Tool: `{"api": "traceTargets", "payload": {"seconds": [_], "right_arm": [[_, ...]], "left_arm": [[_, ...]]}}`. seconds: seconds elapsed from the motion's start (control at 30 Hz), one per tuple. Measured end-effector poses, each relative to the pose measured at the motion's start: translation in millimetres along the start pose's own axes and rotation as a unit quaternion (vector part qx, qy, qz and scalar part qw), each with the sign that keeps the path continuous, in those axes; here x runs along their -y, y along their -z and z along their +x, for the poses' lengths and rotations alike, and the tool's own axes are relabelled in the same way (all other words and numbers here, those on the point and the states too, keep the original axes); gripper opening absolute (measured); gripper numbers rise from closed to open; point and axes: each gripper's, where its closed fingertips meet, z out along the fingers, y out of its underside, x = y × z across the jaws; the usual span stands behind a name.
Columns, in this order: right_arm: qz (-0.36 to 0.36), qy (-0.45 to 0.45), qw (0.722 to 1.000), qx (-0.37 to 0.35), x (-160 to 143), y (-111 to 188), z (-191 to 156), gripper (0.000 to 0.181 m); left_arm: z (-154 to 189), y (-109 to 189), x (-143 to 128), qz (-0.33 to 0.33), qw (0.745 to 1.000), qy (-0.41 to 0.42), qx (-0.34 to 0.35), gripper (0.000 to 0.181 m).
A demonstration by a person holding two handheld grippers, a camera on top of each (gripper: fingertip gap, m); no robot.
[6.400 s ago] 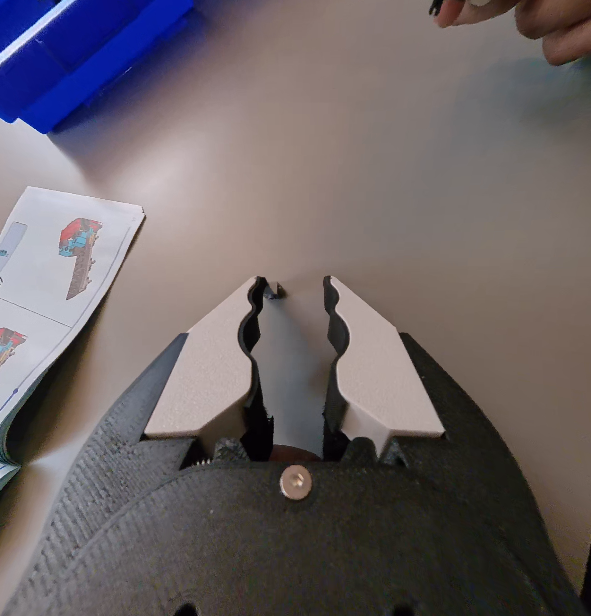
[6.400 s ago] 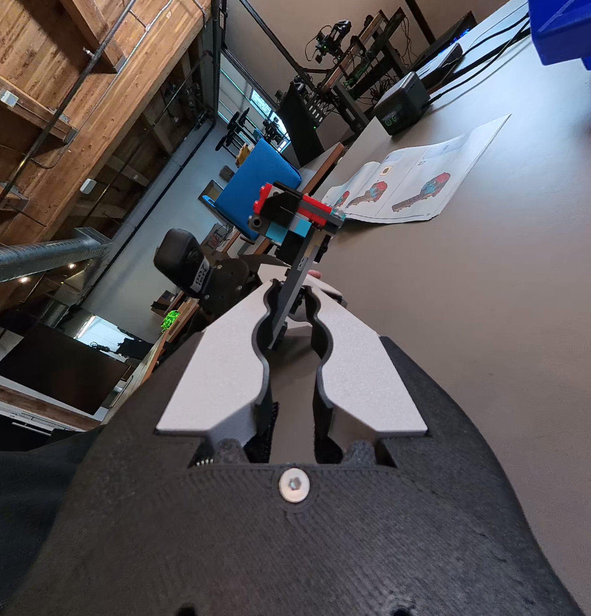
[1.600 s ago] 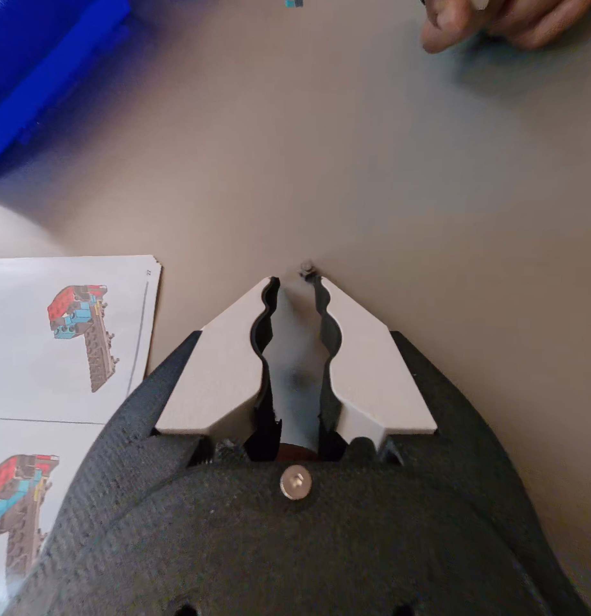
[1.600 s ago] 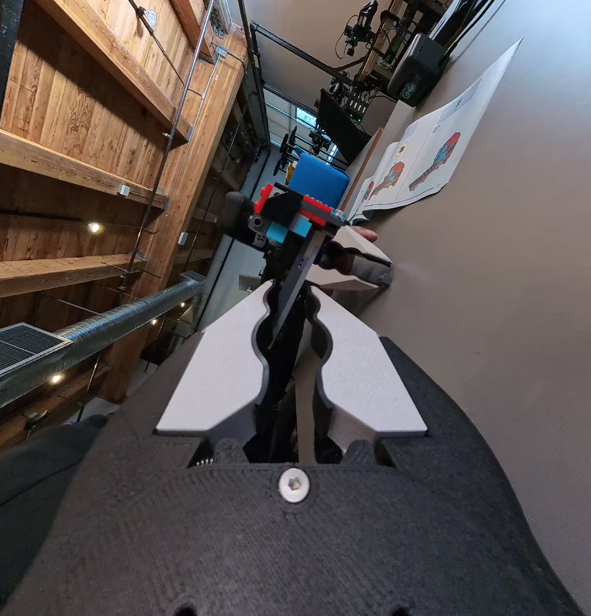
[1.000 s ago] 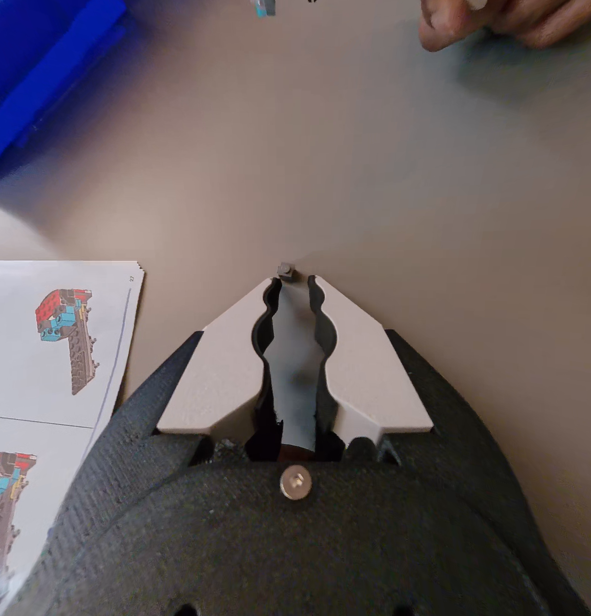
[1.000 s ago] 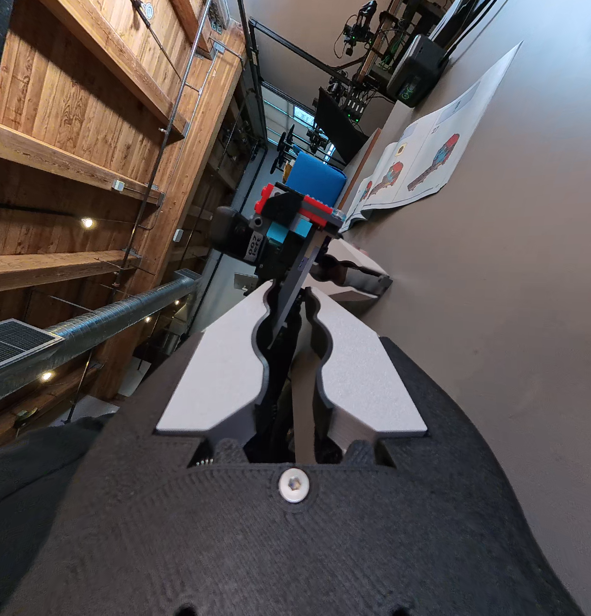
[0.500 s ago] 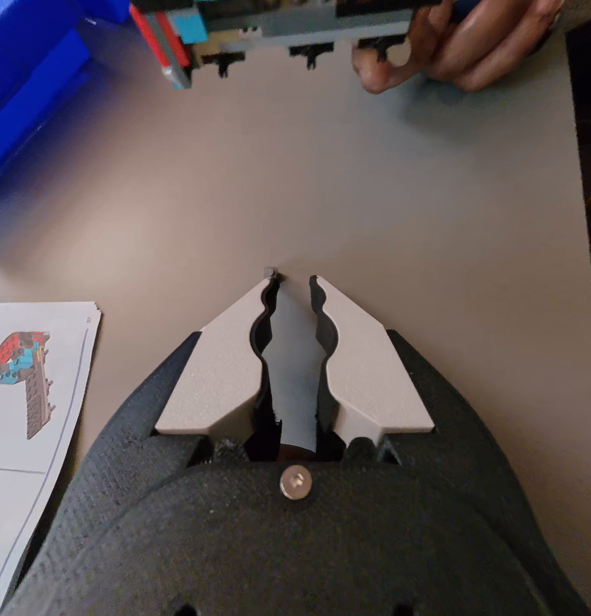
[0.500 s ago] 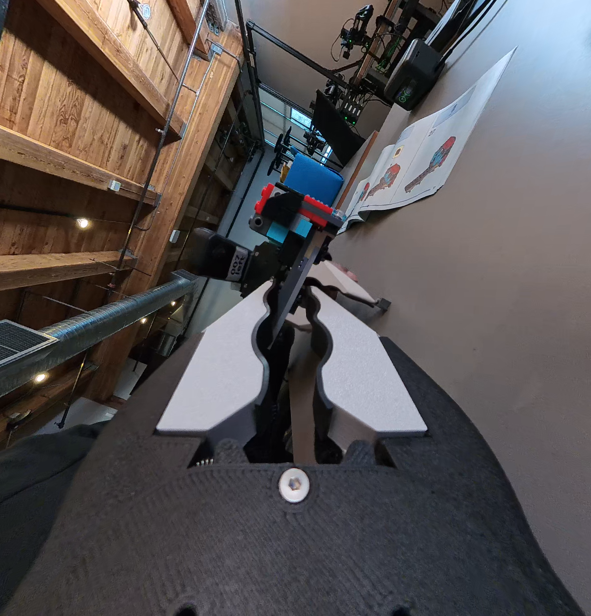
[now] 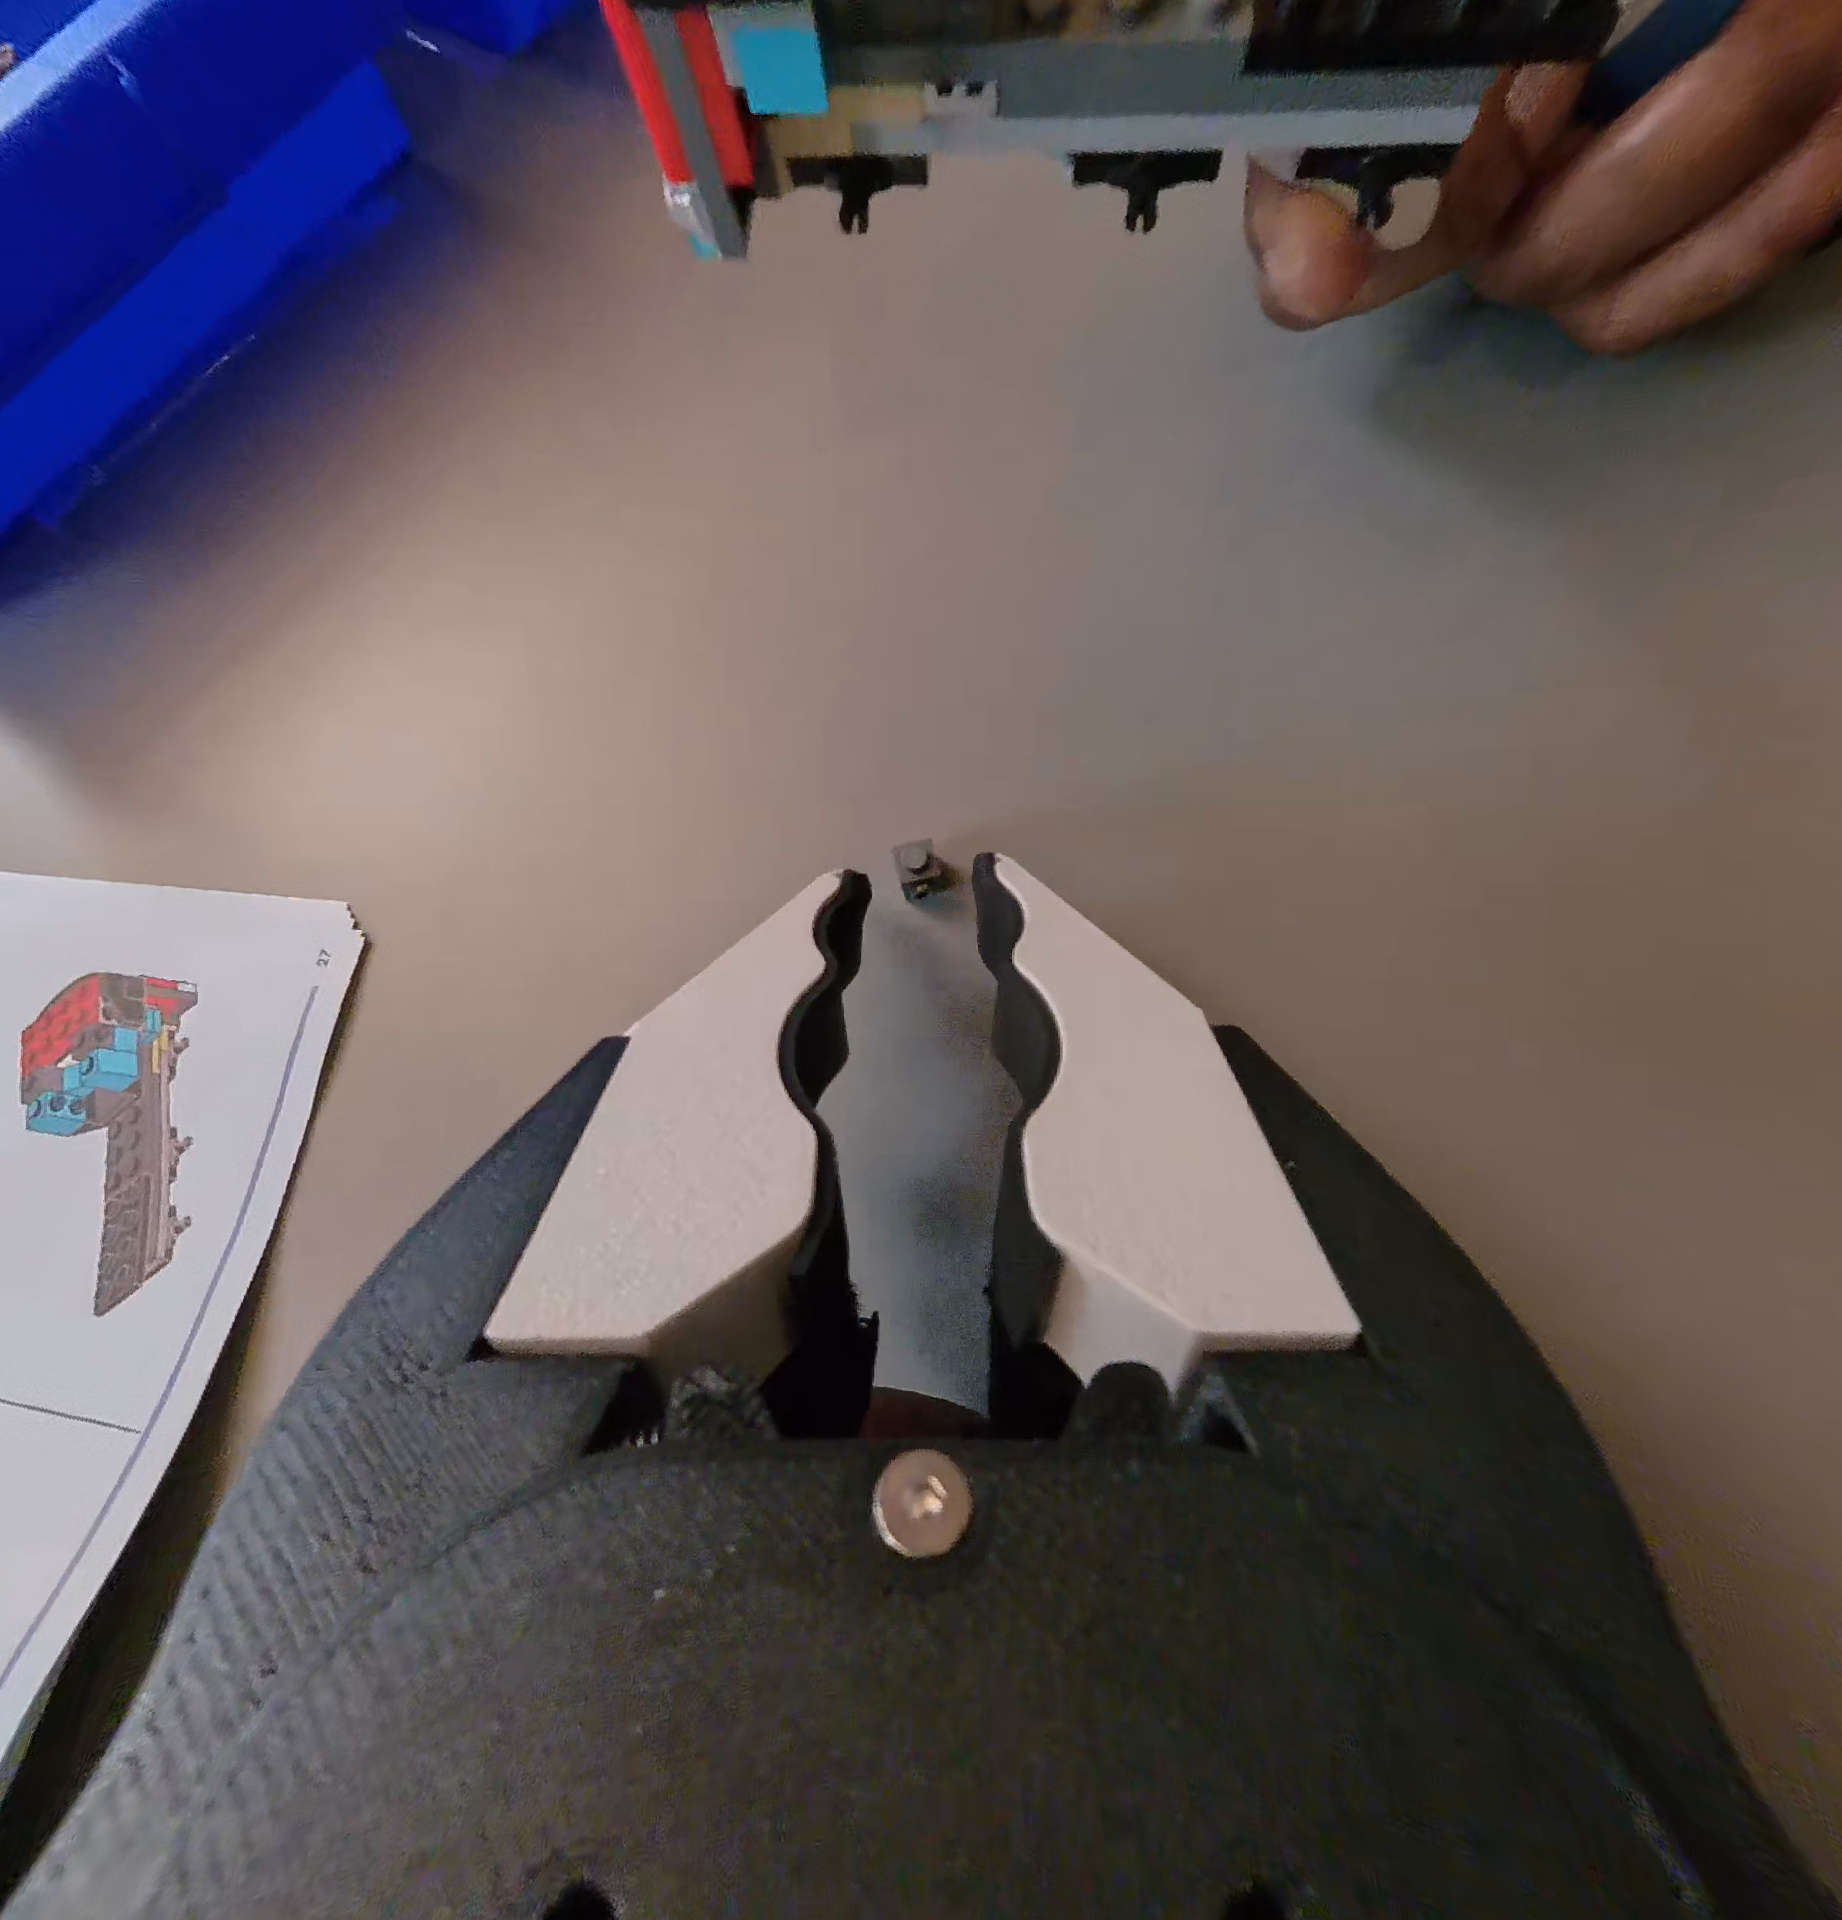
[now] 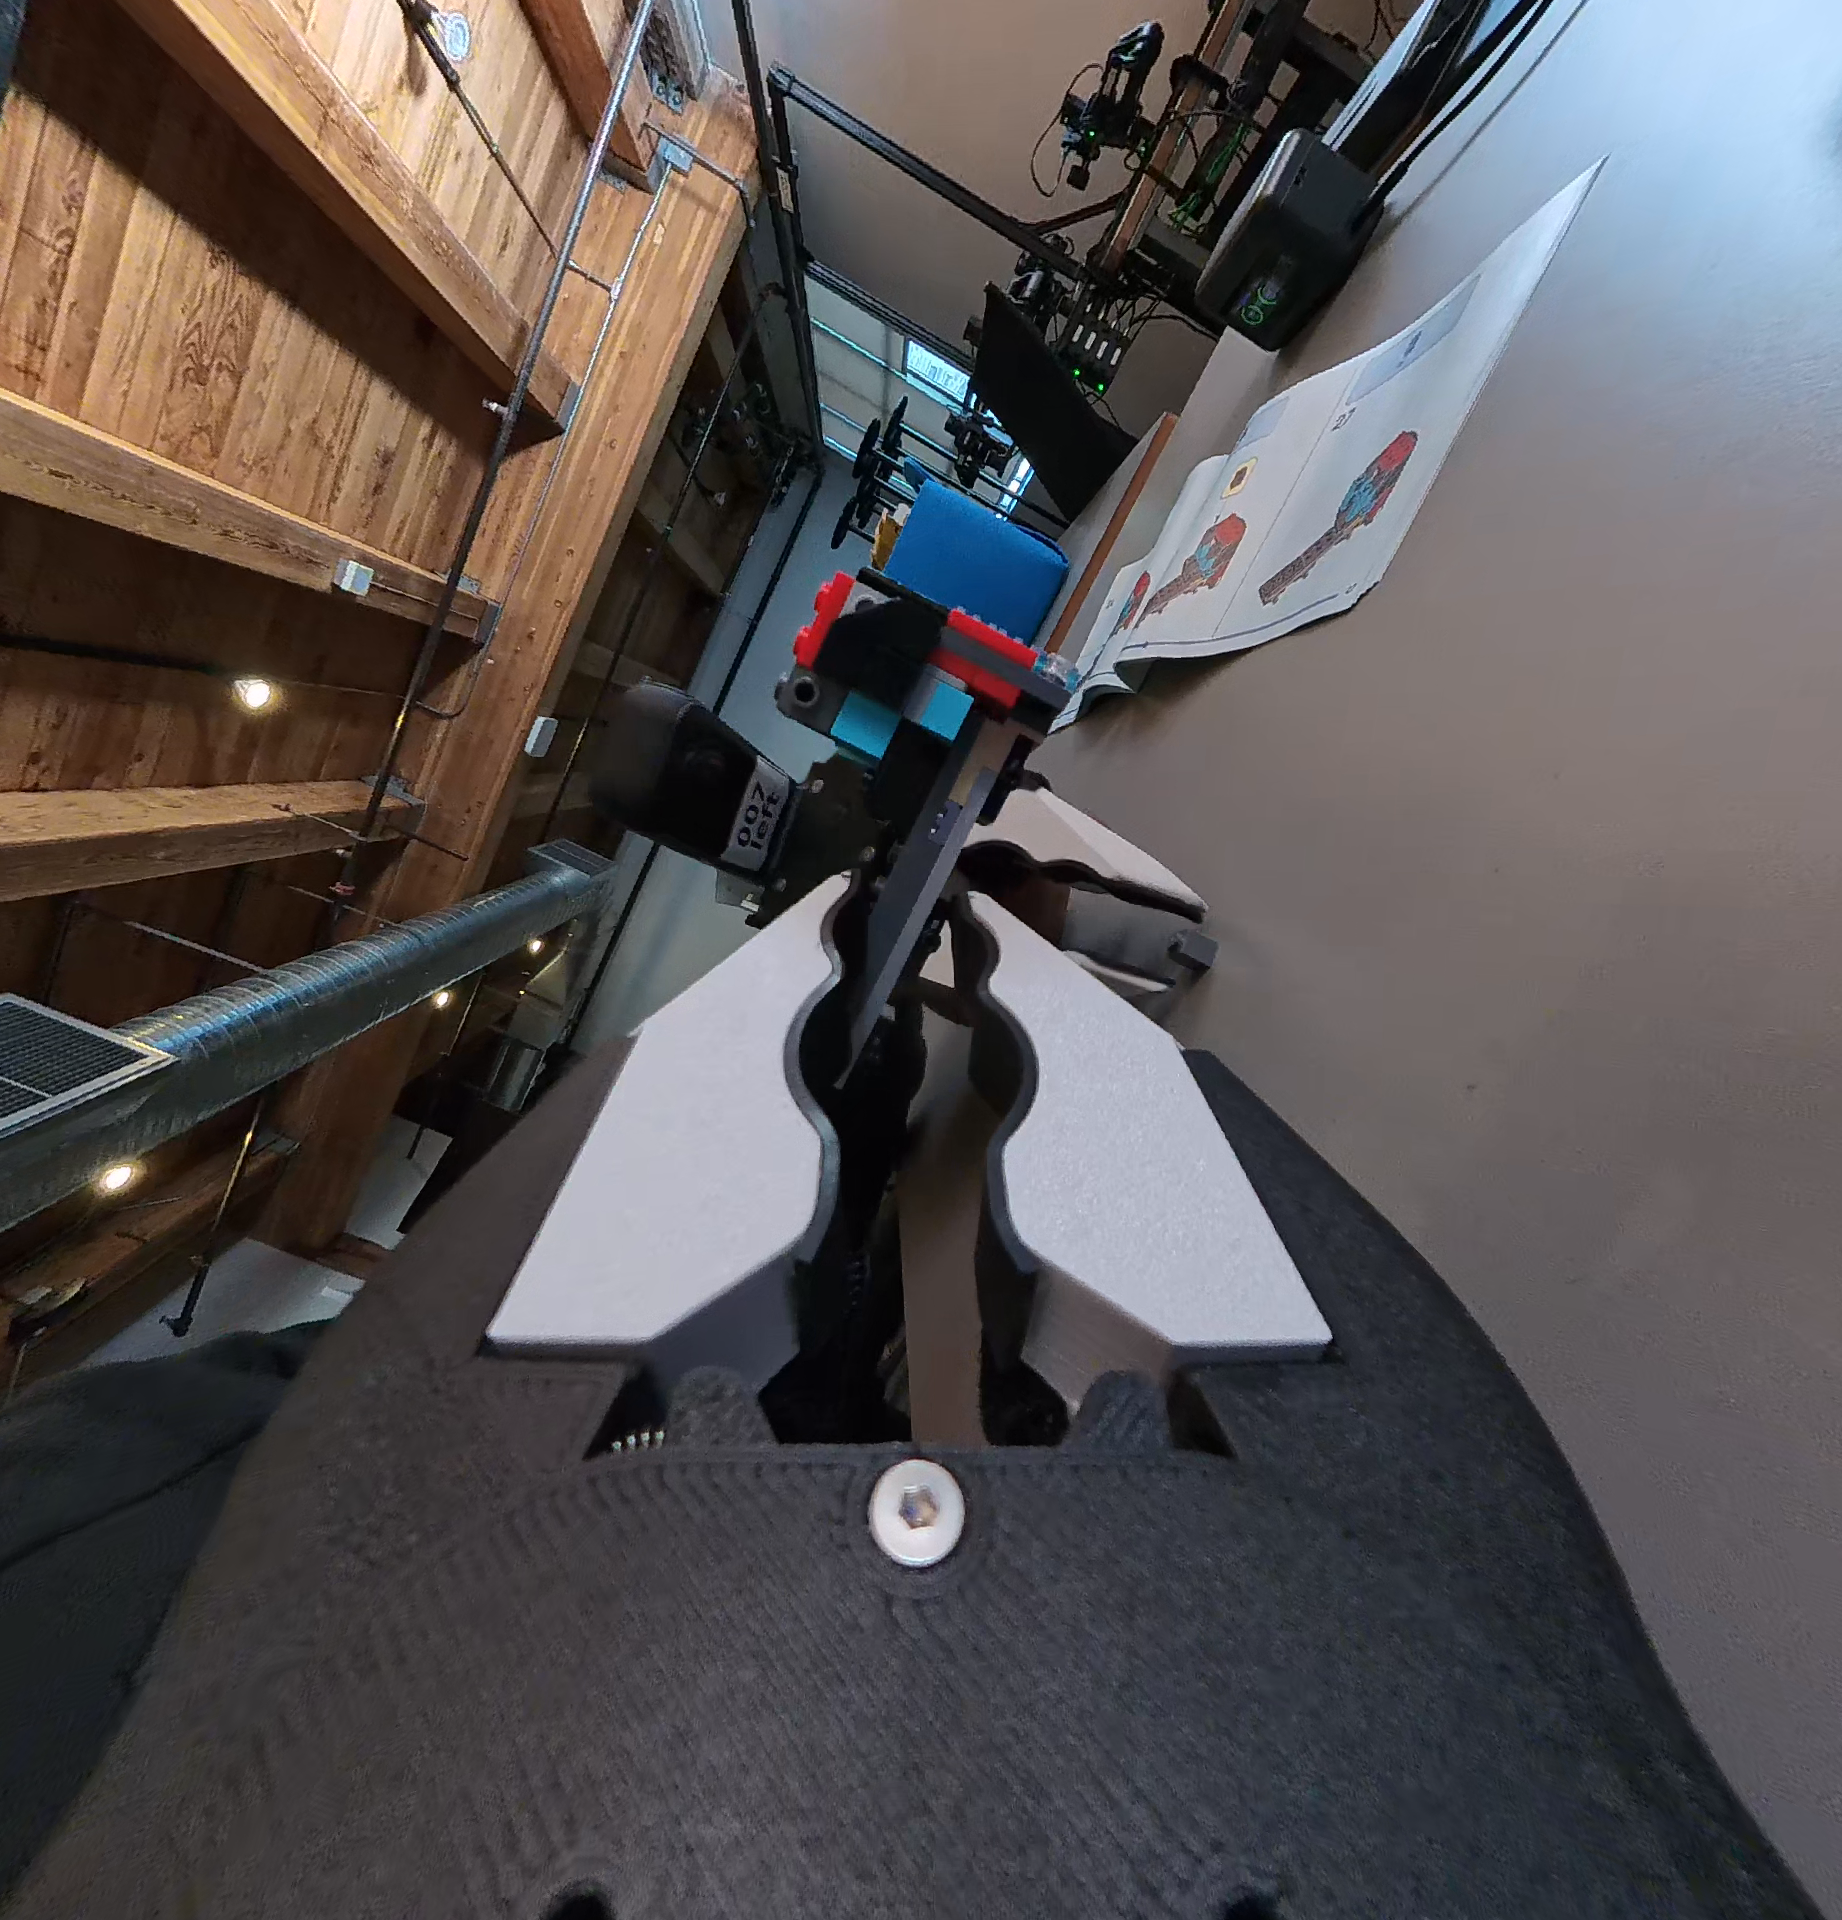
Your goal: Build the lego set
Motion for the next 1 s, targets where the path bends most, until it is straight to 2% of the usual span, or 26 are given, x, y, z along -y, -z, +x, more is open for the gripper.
{"api": "traceTargets", "payload": {"seconds": [0.13,0.27,0.47,0.57,0.7,1.0], "right_arm": [[0.005,-0.008,1.000,0.003,1,1,0,0.014],[0.017,-0.034,0.999,0.009,4,3,2,0.013],[0.036,-0.073,0.997,0.011,-1,8,2,0.013],[0.057,-0.095,0.994,0.012,-6,15,0,0.014],[0.071,-0.104,0.992,0.007,-12,25,-2,0.013],[0.066,-0.113,0.991,-0.008,-22,27,-2,0.013]], "left_arm": [[1,-4,1,-0.005,1.000,-0.007,0.002,0.011],[-1,1,14,0.015,1.000,-0.011,0.014,0.010],[-3,37,80,0.089,0.994,-0.037,0.046,0.009],[4,44,101,0.077,0.993,-0.078,0.049,0.009],[14,41,117,0.057,0.991,-0.116,0.041,0.010],[23,36,129,0.013,0.988,-0.149,0.037,0.010]]}}
